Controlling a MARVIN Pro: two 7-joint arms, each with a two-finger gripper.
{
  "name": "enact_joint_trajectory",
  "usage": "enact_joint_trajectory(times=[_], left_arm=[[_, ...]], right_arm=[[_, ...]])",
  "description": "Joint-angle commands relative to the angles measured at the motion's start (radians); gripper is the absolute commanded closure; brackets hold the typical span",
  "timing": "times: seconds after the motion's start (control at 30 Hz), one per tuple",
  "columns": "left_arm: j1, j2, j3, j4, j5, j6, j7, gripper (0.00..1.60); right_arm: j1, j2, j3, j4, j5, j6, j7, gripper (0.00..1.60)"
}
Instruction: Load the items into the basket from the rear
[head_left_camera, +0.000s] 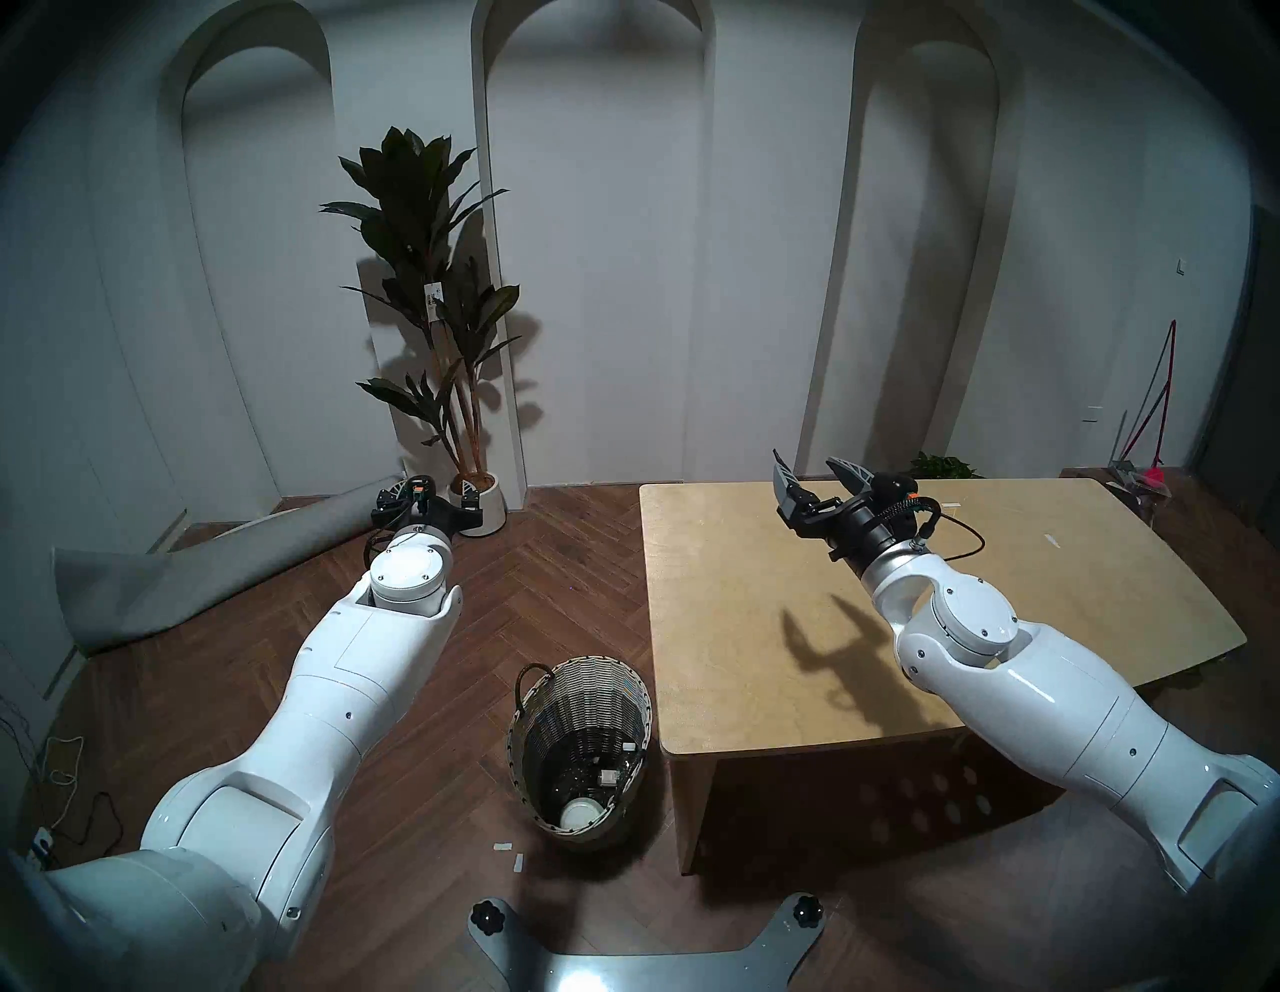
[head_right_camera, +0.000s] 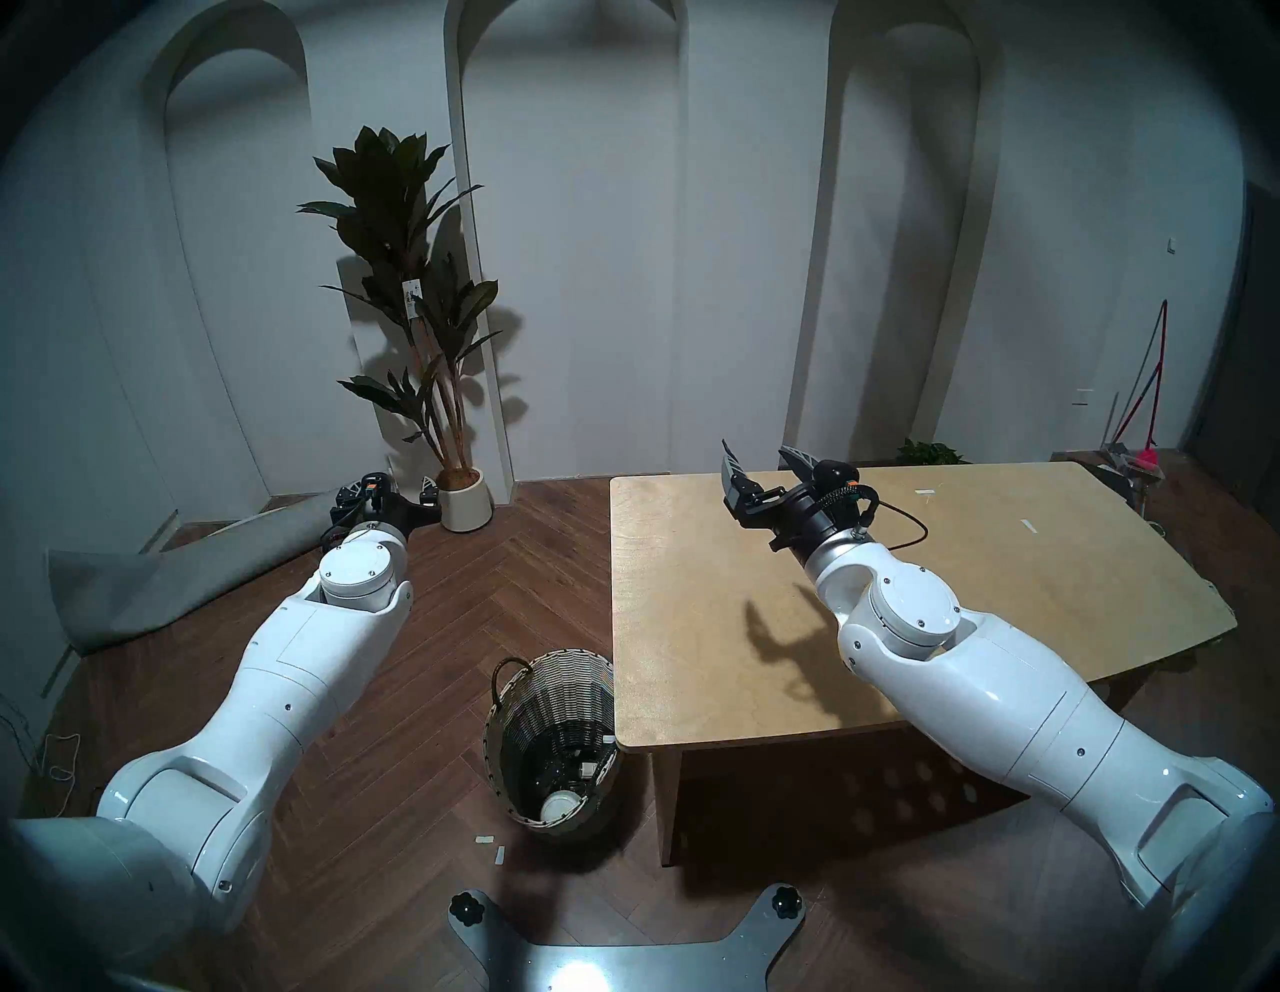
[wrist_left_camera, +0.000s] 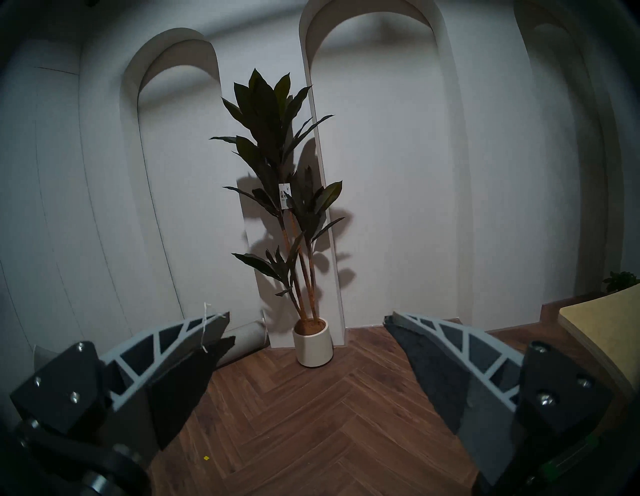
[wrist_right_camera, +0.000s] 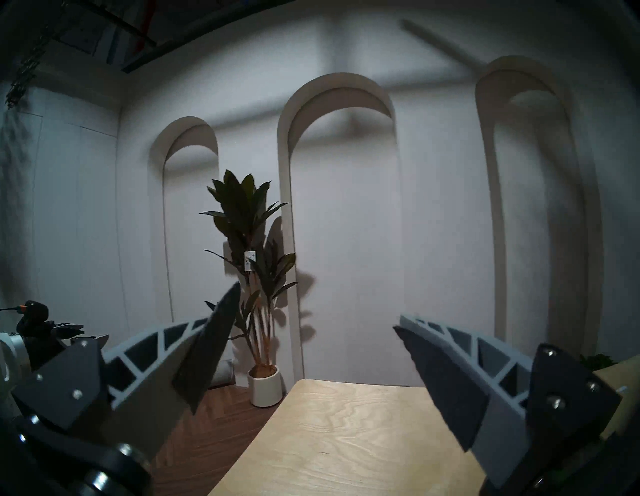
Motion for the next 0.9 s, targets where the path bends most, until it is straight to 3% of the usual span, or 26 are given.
enact_joint_trajectory(times=[0.0, 0.2, 0.37, 0.5, 0.63, 0.87], left_arm=[[-0.070, -0.007, 0.004, 0.060, 0.038, -0.100, 0.024, 0.00], [-0.076, -0.012, 0.012, 0.095, 0.049, -0.141, 0.028, 0.00], [-0.040, 0.026, 0.035, 0.069, 0.047, -0.207, -0.059, 0.00], [-0.016, 0.056, 0.047, 0.038, 0.031, -0.214, -0.139, 0.00], [-0.017, 0.055, 0.041, 0.037, 0.033, -0.205, -0.138, 0.00], [-0.025, 0.045, 0.042, 0.052, 0.035, -0.196, -0.124, 0.00]], right_arm=[[-0.017, -0.062, 0.010, -0.017, -0.060, -0.011, -0.126, 0.00], [0.019, -0.101, -0.002, 0.003, -0.065, 0.003, -0.171, 0.00], [0.054, -0.122, -0.021, 0.031, -0.012, 0.041, -0.101, 0.00], [0.062, -0.131, -0.022, 0.031, 0.021, 0.063, -0.074, 0.00], [0.069, -0.134, -0.026, 0.036, 0.062, 0.048, 0.029, 0.00], [0.069, -0.135, -0.020, 0.037, 0.085, 0.055, 0.062, 0.00]])
